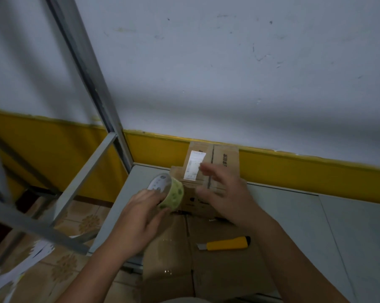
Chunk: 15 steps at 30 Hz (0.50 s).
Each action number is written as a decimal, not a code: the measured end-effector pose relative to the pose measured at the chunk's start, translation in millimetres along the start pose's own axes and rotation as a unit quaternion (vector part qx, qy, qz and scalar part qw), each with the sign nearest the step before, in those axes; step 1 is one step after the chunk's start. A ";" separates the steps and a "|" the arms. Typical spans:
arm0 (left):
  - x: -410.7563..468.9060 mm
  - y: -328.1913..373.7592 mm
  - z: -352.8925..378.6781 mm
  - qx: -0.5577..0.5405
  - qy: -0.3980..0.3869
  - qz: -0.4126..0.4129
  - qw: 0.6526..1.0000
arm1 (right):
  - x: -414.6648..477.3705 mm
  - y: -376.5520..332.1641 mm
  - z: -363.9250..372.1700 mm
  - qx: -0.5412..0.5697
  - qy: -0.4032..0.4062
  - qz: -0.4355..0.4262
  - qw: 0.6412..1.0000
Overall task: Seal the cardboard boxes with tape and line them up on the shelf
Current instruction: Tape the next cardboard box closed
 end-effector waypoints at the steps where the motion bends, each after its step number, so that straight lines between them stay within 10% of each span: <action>1: 5.6 7.9 -2.2 -0.016 -0.001 0.011 1.000 | 3.1 -6.9 5.0 -0.007 -0.036 -0.001 0.999; 15: 31.1 42.3 2.9 -0.035 -0.014 0.015 0.999 | -18.6 -11.0 18.0 -0.078 0.109 -0.149 0.980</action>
Point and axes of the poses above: each hand's wrist, its own x-axis towards the middle knuckle, its own z-axis out of the palm, y = z × x, the point moved 2 cm from there along x, towards the middle knuckle, and after that the axes turned 4 degrees about z, right-handed, at the moved point
